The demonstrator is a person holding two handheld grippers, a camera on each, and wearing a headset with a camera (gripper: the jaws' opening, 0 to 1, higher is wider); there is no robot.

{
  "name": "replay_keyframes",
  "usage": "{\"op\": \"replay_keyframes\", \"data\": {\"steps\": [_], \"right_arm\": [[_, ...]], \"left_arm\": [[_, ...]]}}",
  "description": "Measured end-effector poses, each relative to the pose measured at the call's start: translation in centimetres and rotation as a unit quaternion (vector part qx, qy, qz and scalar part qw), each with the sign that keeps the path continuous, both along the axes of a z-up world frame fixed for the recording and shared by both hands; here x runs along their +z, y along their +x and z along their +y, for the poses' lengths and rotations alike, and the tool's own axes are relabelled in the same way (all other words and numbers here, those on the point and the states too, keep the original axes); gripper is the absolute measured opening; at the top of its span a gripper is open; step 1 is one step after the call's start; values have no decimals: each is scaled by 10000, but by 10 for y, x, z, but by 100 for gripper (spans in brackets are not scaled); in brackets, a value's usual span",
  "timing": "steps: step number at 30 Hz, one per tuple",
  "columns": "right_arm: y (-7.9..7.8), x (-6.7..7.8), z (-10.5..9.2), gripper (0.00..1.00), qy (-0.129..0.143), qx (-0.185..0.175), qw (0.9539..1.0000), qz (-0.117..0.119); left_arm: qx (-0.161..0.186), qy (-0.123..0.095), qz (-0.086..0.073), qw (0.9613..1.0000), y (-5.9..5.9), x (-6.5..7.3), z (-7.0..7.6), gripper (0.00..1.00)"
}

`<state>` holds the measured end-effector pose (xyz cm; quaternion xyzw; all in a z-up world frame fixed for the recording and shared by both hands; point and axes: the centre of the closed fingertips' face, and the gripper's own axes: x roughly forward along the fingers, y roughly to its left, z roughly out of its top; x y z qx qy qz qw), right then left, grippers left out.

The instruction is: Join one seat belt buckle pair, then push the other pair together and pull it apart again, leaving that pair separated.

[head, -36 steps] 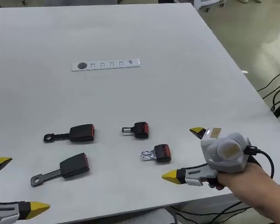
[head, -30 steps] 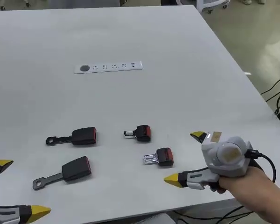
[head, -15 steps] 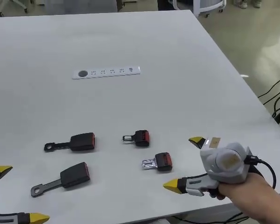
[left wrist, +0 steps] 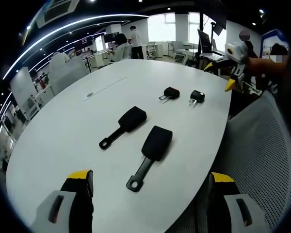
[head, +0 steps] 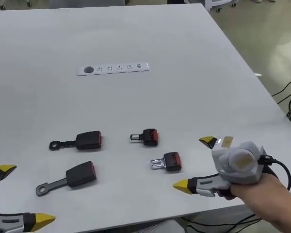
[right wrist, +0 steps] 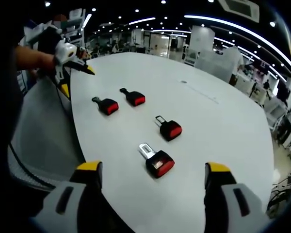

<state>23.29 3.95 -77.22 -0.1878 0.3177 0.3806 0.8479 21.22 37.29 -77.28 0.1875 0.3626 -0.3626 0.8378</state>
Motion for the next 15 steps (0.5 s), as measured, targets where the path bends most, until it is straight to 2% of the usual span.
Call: {"op": "replay_keyframes", "data": {"steps": [13, 15], "right_arm": [[-2, 1, 7, 88, 12, 56, 10000, -14], [-3, 1, 8, 88, -18, 96, 9999, -22]], "left_arm": [[67, 38, -74, 9999, 0, 1, 3, 100], [66, 17, -46, 10000, -1, 1, 2, 99]]}}
